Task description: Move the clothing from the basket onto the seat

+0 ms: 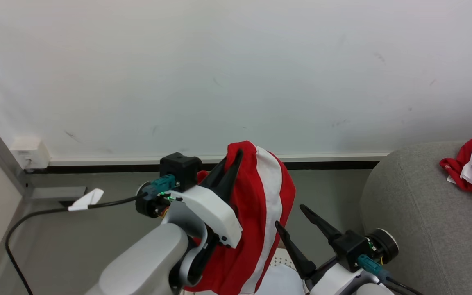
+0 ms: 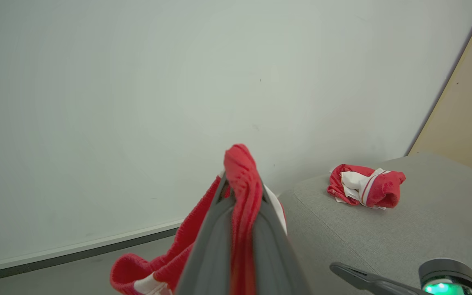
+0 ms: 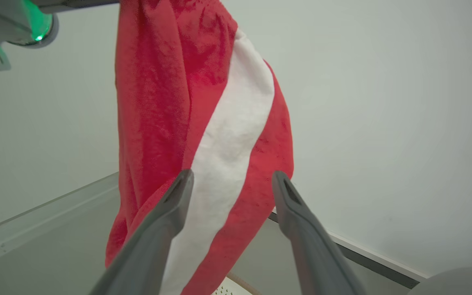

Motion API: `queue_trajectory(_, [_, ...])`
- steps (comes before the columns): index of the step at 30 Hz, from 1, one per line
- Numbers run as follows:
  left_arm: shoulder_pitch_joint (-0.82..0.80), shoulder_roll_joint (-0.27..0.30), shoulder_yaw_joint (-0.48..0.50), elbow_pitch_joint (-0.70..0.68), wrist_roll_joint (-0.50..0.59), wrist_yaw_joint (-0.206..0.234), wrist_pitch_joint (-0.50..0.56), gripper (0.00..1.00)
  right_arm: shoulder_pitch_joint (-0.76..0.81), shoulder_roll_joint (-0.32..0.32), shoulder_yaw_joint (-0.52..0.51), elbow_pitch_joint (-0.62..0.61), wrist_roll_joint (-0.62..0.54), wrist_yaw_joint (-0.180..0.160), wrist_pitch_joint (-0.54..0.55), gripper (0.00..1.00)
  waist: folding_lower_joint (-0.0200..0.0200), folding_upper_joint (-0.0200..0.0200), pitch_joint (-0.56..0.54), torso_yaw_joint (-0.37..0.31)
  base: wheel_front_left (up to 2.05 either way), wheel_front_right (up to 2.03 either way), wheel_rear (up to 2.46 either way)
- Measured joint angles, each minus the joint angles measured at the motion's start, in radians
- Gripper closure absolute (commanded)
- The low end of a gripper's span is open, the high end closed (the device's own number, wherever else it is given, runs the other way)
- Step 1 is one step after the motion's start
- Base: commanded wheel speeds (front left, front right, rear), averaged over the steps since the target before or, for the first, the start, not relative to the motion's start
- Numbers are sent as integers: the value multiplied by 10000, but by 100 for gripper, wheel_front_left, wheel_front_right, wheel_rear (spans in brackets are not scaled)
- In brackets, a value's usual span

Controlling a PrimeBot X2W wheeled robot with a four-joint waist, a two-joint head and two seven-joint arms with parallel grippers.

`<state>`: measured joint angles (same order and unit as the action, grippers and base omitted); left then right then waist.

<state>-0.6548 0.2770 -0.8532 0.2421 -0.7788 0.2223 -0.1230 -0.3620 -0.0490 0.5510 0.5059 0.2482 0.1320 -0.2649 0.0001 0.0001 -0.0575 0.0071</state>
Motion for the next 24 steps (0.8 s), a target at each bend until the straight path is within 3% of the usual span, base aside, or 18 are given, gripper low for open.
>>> queue_trajectory(8, [-141, -155, -217, -268, 38, 12, 163, 100, -887, -2, 1235, 976, 700, 0, 0, 0, 0, 0, 107, 80, 0, 0, 0])
queue_trajectory(15, [-234, -359, -341, -368, 35, -105, 259, 100, -1531, -8, 1674, 1870, 525, 0, 0, 0, 0, 0, 239, 132, 0, 0, 0])
queue_trajectory(16, [-245, -389, -357, -380, 33, -105, 263, 100, -1586, -6, 1785, 1975, 527, 0, 0, 19, 0, 0, 252, 138, 0, 0, 0])
queue_trajectory(18, [-275, -414, -384, -385, 31, -121, 299, 100, -1651, 0, 1910, 2128, 637, 0, 2, 100, 0, 0, 269, 156, 0, 0, 0])
queue_trajectory(24, [-331, -443, -399, -328, 15, -151, 320, 100, -1828, -2, 1893, 2123, 1003, 0, 2, 100, 0, 0, 288, 195, 0, 0, 0])
